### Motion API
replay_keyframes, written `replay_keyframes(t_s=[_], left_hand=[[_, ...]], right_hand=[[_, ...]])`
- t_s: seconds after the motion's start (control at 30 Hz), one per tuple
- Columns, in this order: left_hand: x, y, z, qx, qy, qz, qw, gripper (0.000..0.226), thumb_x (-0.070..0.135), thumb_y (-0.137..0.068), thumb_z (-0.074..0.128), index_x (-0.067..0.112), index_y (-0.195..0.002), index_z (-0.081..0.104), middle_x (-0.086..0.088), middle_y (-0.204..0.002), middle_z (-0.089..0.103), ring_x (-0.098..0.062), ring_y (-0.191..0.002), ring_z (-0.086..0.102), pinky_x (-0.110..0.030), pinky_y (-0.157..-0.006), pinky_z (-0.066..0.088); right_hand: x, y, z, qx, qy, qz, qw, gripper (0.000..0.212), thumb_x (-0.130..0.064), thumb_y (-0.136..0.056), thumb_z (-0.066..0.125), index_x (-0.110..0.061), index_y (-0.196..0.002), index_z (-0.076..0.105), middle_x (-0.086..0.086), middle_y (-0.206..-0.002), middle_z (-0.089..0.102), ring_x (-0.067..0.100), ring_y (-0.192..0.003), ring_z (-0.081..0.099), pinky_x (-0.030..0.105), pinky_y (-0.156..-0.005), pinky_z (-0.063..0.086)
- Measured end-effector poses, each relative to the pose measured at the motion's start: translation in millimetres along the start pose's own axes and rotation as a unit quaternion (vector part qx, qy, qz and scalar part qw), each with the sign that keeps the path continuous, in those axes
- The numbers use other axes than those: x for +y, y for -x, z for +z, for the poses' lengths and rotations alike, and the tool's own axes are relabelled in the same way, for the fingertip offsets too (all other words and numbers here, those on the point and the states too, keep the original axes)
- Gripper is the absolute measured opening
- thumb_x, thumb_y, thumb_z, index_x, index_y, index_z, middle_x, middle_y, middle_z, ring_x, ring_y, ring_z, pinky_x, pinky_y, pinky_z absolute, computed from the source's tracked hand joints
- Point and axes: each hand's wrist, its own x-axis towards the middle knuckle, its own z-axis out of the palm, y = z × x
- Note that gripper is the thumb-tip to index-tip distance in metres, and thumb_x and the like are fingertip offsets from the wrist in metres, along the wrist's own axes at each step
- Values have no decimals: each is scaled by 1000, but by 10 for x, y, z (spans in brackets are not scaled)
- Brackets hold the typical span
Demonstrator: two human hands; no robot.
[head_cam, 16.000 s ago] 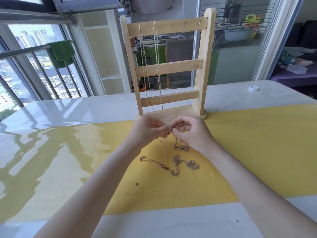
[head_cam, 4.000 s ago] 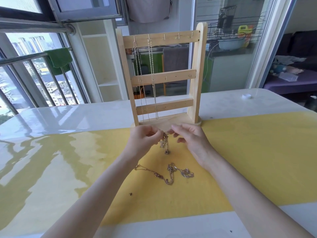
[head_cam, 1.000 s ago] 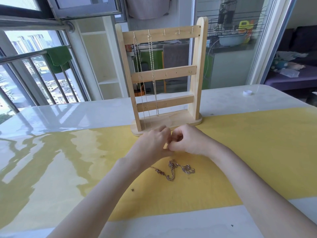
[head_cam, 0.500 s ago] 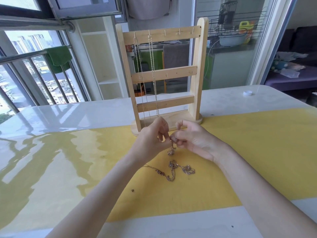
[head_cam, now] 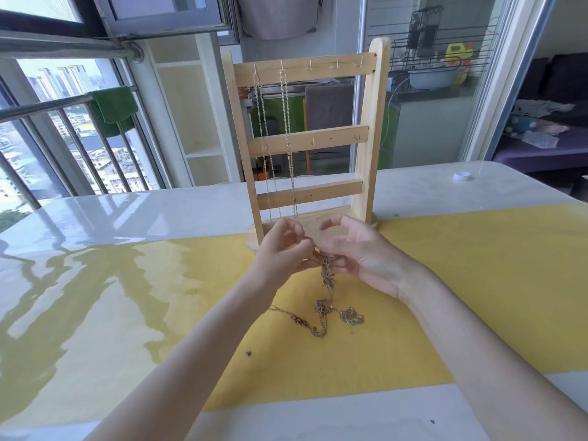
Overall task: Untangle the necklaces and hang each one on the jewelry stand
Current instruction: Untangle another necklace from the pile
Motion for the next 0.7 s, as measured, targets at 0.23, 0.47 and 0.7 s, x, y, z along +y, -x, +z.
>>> replay_keyframes(t_s=[0.23,0.47,0.7], left_hand=[[-38,-6,8,44,-13,-16,999,21,-5,-93,44,11,-82,38,-6,-77,47,-7,-59,57,-26,-74,55],[-24,14,45,-20,-58,13,998,16,-3,-95,43,11,-86,43,-2,-77,47,-9,-66,51,-29,-77,57],[-107,-6,-14,-64,-119,4,991,12,7,-89,62,11,-100,64,2,-95,68,-10,-92,66,-24,-85,53]], right_hand=[[55,-73,28,107,251,-34,961,16,-1,-85,64,-16,-81,62,3,-69,56,14,-60,46,20,-53,38],[67,-94,-10,211,322,-90,918,12,-8,-83,70,-15,-74,69,-7,-67,65,4,-62,57,14,-58,45],[-40,-49,10,166,105,-87,977,13,6,-85,61,-4,-79,67,3,-63,65,9,-54,58,18,-50,45]])
